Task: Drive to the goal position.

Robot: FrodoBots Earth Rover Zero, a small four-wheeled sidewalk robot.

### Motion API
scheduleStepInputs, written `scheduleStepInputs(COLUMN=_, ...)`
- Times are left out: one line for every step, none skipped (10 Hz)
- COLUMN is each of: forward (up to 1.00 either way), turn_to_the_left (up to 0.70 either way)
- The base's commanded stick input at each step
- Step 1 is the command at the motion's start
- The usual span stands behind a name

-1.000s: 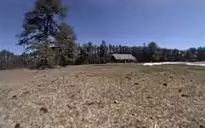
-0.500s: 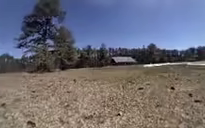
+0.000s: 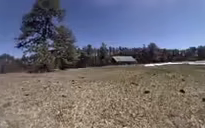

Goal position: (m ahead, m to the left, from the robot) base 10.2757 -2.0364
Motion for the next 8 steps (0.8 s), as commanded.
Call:
scheduleStepInputs(forward=0.70, turn_to_the_left=0.00)
scheduleStepInputs(forward=0.70, turn_to_the_left=0.00)
scheduleStepInputs(forward=0.70, turn_to_the_left=0.00)
scheduleStepInputs(forward=0.70, turn_to_the_left=0.00)
scheduleStepInputs(forward=0.70, turn_to_the_left=0.00)
scheduleStepInputs(forward=0.70, turn_to_the_left=0.00)
scheduleStepInputs(forward=0.70, turn_to_the_left=0.00)
scheduleStepInputs(forward=0.70, turn_to_the_left=0.00)
